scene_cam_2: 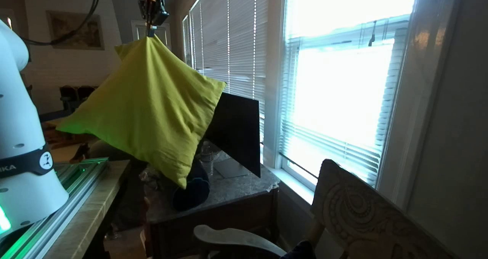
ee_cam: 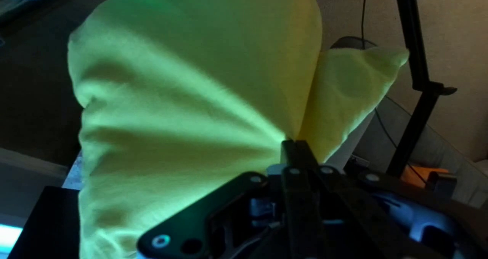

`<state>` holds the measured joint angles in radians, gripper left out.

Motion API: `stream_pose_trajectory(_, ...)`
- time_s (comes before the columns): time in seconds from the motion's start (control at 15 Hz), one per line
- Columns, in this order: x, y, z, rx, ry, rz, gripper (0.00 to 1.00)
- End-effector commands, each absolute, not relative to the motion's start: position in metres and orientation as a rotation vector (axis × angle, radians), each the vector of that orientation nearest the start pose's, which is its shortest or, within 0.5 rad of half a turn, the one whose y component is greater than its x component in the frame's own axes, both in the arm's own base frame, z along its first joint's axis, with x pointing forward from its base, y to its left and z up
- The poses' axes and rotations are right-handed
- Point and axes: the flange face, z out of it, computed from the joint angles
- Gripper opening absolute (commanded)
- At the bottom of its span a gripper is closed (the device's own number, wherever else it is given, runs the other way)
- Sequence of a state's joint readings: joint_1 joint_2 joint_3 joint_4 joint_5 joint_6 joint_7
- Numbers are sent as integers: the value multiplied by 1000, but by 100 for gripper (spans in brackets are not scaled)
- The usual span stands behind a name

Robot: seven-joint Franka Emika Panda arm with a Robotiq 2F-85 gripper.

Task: Put the yellow pillow on the TV stand.

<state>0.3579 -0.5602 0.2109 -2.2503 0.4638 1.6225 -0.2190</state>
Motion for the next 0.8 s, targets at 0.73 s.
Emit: stream_pose_trajectory(0.73, 289, 260, 567, -2623, -982, 164, 0)
